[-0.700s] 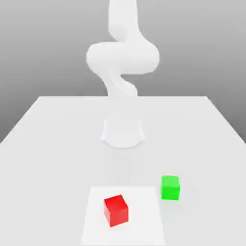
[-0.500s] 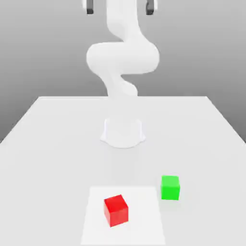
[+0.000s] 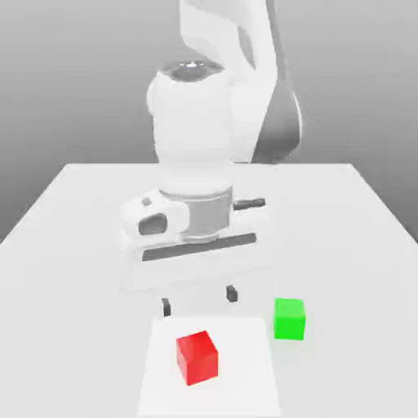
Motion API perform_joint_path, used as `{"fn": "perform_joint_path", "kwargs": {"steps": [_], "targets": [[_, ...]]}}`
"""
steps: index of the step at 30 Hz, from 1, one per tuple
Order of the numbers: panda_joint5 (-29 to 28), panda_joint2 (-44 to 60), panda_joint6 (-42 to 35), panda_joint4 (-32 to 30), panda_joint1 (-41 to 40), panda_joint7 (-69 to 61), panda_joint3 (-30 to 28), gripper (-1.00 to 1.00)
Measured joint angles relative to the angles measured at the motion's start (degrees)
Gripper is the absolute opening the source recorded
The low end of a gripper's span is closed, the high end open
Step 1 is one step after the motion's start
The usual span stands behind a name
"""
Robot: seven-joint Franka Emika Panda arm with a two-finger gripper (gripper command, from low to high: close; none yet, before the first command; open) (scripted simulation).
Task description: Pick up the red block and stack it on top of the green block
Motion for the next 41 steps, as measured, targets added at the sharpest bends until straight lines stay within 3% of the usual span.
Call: {"fn": "perform_joint_path", "kwargs": {"steps": [6, 7, 14, 20, 24, 30, 37, 38, 41], "targets": [[3.3, 12.4, 9.9, 0.9, -2.0, -3.4, 2.7, 0.0], [3.6, 13.6, 10.9, 1.0, -2.3, -3.6, 3.1, -1.0], [3.4, 13.4, 10.7, 1.0, -2.4, -3.5, 3.1, -1.0], [-0.1, 2.4, 1.5, -0.9, -1.2, -0.6, 1.6, -1.0], [1.5, -4.5, -0.9, -5.3, 6.8, 3.8, 5.4, -1.0], [1.2, -14.4, -3.4, -12.6, 12.6, 13.3, 12.0, -1.0], [-2.3, -3.4, 8.2, -13.2, 13.3, 17.2, 12.6, -1.0], [-2.9, -1.7, 9.8, -13.2, 13.3, 17.6, 12.5, 1.0], [-2.9, -1.7, 9.8, -13.2, 13.3, 17.6, 12.5, 1.0]]}}
